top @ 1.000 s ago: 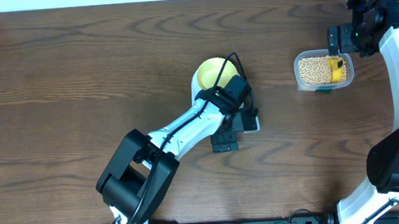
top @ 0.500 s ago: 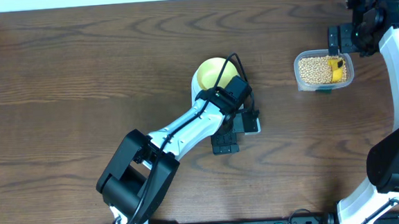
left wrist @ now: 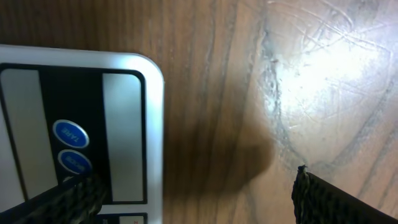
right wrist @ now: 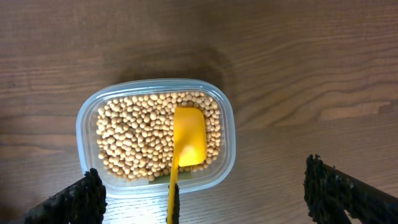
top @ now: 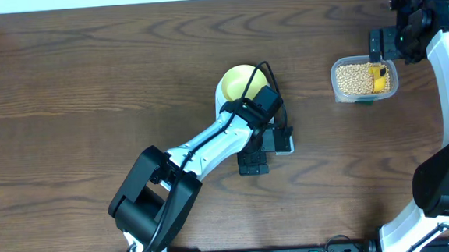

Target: Scoop item into bowl and weigh 50g on scale

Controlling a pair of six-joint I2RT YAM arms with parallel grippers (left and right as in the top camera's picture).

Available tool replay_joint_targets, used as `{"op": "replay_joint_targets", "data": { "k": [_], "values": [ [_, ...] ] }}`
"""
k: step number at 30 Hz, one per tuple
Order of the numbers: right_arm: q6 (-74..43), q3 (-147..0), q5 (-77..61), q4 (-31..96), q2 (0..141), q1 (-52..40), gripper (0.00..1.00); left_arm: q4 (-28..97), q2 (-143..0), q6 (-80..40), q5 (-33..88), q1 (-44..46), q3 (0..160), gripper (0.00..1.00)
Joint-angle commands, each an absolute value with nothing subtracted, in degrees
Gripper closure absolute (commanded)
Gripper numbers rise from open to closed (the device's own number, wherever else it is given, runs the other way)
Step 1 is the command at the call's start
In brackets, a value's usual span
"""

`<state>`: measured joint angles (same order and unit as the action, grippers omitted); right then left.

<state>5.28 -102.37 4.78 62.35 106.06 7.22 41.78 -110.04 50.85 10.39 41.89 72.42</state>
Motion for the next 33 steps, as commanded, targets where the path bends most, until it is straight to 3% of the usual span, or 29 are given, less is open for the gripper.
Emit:
{"op": "replay_joint_targets", "data": {
  "k": [1,6,18,33],
  "values": [
    [5.21,-103.00,5.23,62.48,105.75,7.42,0.01,44.05,-110.50,51.42,11.51,41.80,73.87,0.02],
    [5.21,-103.00,5.23,62.46,105.75,7.42,0.01,48.69,-110.50,51.40,13.52,41.82,75.79,0.02],
    [5.21,-103.00,5.23,62.48,105.75,7.42,0.01,42.98,-113.01,51.42,6.52,41.47,75.77,0.02],
    [5.21,-103.00,5.23,62.46,105.75,7.42,0.01,42.68,-114.37,51.40,6.63,41.06,75.77,0.02]
  ]
}}
